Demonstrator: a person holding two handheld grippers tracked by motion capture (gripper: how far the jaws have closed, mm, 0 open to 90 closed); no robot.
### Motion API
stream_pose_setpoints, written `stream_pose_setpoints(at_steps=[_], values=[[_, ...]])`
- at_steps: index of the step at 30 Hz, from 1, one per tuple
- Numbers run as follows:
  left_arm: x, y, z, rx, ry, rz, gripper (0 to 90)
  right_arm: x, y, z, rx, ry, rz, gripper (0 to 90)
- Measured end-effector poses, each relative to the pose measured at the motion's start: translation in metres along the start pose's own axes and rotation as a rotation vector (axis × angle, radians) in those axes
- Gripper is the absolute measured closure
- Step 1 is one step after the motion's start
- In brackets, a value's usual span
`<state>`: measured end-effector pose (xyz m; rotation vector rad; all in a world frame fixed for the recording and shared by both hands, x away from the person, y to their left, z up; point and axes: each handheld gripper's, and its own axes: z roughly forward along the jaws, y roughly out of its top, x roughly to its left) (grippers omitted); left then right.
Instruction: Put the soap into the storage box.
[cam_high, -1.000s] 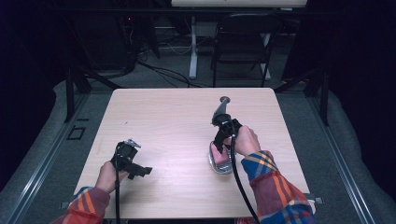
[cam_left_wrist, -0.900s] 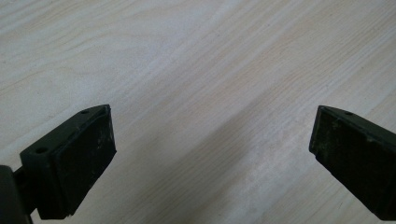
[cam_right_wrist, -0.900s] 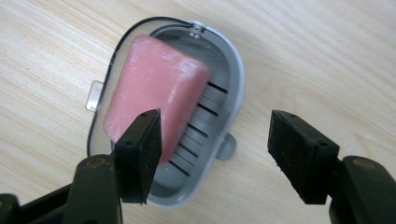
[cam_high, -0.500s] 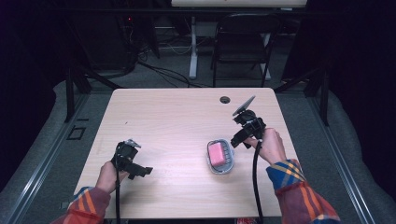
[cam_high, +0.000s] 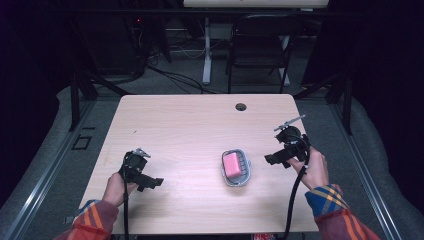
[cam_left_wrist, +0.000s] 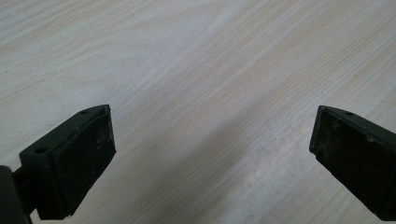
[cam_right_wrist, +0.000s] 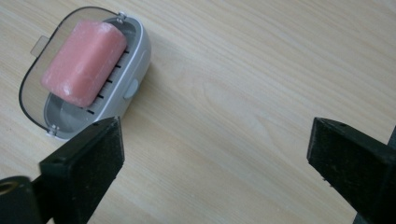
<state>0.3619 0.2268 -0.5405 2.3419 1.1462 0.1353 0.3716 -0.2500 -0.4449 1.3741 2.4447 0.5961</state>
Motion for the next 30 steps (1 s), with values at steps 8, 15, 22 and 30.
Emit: stream_pose_setpoints(at_steps=[8, 15, 22, 30], values=[[-0.004, 0.0, -0.004, -0.04, 0.023, 0.011, 0.2, -0.008, -0.042, 0.004, -0.085, -0.028, 0.026, 1.2], [-0.006, 0.002, -0.008, -0.08, 0.036, 0.035, 0.1, -0.014, -0.062, 0.01, -0.061, -0.011, 0.032, 0.0], [-0.003, 0.001, -0.006, -0.075, 0.025, 0.029, 0.2, -0.018, -0.065, 0.02, -0.016, -0.003, 0.041, 0.0], [-0.004, 0.002, -0.004, -0.064, 0.014, 0.044, 0.2, -0.017, -0.065, 0.028, 0.046, -0.018, 0.001, 0.0]])
